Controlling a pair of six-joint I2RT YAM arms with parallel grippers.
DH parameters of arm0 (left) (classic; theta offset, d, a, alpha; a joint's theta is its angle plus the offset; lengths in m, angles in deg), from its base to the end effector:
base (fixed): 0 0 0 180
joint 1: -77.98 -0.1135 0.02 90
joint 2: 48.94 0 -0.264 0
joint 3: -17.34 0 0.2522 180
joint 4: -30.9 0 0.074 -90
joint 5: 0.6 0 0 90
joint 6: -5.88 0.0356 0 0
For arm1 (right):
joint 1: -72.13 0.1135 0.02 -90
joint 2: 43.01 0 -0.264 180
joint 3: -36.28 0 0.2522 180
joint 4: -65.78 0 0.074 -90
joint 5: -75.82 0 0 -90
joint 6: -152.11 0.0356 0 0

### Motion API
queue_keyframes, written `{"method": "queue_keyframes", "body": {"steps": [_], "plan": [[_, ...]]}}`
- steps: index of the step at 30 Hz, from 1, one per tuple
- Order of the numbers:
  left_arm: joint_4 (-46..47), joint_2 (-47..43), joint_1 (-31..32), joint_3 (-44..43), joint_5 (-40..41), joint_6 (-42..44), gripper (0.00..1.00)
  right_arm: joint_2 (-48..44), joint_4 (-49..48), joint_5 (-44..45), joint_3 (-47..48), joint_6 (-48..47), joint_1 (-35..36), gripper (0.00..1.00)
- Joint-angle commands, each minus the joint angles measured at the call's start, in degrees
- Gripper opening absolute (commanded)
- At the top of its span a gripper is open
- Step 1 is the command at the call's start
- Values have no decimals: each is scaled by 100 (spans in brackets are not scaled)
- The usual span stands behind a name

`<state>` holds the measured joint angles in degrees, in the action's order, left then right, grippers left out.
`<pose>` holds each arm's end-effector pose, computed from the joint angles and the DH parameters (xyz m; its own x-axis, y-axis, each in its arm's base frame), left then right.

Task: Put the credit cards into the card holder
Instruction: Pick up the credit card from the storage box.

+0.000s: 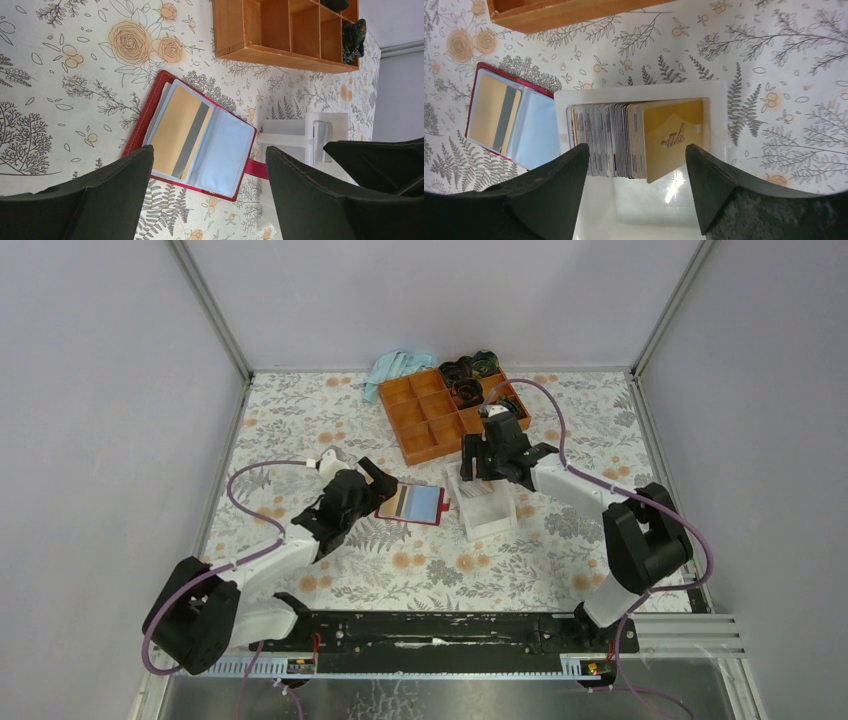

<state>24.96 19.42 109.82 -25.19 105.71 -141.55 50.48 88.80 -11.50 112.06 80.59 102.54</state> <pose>0.2105 -0.1190 0.1921 -0.4965 -0.6437 -0.5823 -0.2136 0.7408 -0.6369 0.3107 0.1805 0.2288 -0.6843 -0.0345 -0.7284 -0.2722 0.9388 0.2113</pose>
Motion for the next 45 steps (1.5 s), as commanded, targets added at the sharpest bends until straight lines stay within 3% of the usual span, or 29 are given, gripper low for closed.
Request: {"method": "queue_keyframes", "body": {"steps": [1, 8, 15, 29, 45], "plan": [[217, 67, -1, -46, 37, -12, 89, 149, -223, -456, 109, 131, -54, 77], [230, 85, 3, -77, 11, -8, 88, 291, -465, -1034, 9, 383, -234, 71], [222, 94, -2, -75, 27, -30, 88, 265, -541, -1363, -65, 526, -352, 55], [224, 93, -6, -79, 12, -82, 87, 12, -475, -1349, -55, 584, -372, 30], [249, 135, -6, -133, 12, -101, 87, -261, -208, -1042, 76, 427, -377, 24]]}}
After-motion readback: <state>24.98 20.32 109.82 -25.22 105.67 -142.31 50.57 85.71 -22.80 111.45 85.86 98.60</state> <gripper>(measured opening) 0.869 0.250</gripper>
